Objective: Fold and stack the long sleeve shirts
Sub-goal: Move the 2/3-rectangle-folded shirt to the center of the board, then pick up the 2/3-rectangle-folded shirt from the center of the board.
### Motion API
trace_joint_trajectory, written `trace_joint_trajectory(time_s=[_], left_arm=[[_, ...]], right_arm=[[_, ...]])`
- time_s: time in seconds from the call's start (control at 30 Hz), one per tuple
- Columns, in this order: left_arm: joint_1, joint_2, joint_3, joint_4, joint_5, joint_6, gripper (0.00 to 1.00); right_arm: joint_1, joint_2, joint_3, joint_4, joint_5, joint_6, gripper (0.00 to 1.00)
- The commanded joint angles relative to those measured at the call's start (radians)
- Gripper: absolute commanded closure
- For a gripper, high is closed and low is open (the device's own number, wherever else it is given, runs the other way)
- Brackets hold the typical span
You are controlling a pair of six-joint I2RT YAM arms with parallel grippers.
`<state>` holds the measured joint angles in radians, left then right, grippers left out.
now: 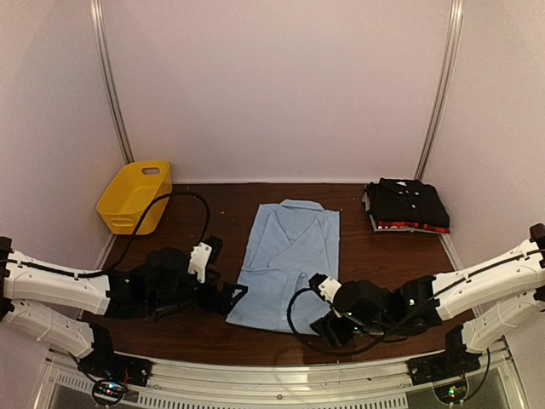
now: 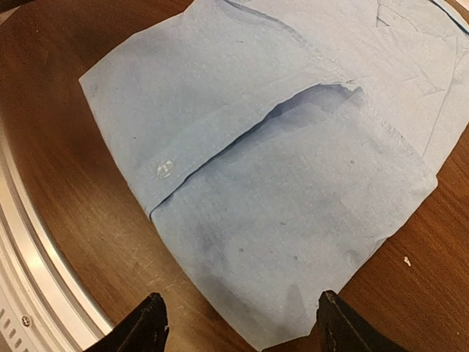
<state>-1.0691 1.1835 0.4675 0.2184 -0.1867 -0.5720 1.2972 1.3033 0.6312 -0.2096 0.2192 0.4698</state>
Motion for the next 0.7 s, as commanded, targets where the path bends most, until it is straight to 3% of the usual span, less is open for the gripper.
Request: trace_joint_trajectory(time_s=[0.0, 0.23, 0.67], left_arm=[[0.015, -0.024, 0.044, -0.094, 0.017, -0.009, 0.03], [0.018, -0.01, 0.1, -0.187, 0.034, 0.009, 0.03], [0.018, 0.016, 0.108, -0.193, 0.108, 0.072, 0.02]], right_arm=[[0.076, 0.051, 0.052, -0.074, 0.069, -0.042, 0.31], [0.1, 0.196, 0.119, -0.098, 0.068, -0.11, 0.4], [0.099, 0.342, 0.172, -0.171, 0.155, -0.15, 0.44]])
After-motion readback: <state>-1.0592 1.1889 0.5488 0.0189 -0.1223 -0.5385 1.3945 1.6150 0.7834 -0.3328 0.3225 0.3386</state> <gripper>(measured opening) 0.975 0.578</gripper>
